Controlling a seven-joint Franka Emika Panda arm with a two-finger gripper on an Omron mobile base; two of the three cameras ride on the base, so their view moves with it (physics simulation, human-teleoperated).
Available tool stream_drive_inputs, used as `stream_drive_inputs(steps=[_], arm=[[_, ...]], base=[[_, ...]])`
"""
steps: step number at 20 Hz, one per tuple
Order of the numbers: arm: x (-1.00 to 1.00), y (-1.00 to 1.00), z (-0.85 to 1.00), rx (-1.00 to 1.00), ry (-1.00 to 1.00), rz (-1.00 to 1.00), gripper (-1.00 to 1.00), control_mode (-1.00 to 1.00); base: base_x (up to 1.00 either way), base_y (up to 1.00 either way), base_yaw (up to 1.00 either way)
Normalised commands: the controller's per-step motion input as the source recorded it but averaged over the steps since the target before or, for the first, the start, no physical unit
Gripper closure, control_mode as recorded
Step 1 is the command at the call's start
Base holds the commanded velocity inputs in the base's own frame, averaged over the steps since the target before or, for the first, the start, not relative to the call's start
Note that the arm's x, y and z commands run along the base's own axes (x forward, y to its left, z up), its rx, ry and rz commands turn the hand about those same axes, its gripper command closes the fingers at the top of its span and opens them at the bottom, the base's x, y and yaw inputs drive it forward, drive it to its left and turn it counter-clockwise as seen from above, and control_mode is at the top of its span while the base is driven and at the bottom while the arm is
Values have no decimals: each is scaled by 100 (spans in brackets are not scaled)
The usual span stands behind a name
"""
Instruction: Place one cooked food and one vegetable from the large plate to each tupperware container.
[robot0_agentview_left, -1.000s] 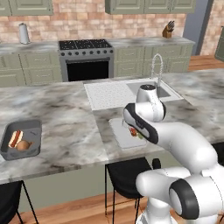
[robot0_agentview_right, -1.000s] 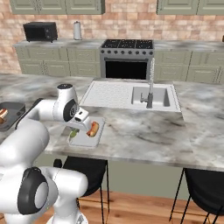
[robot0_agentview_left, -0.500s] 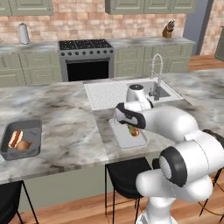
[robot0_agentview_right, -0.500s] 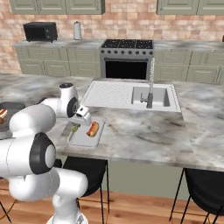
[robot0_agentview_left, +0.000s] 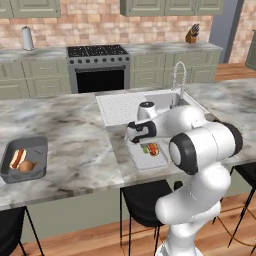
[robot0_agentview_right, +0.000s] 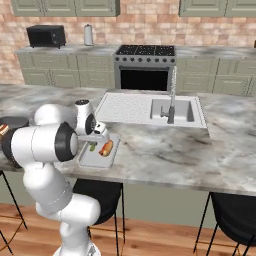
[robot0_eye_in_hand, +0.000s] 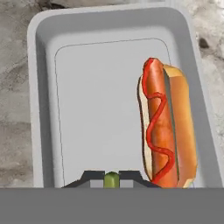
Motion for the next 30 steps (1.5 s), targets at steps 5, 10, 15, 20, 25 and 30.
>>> stream_drive_inputs(steps=[5,10,15,20,25,30], arm=[[26,4,-22,-2,0,7,100,-100],[4,0,-16,0,0,1,100,-100],[0,3,0,0,0,0,-100,-100],[-2,0,9,0,0,0,-100,-100],[-62,0,74,0,-3,0,-100,-100],[-100,-1,97,2,-15,0,-100,-100]], base=[[0,0,0],[0,0,0],[0,0,0],[0,0,0],[0,0,0],[0,0,0]])
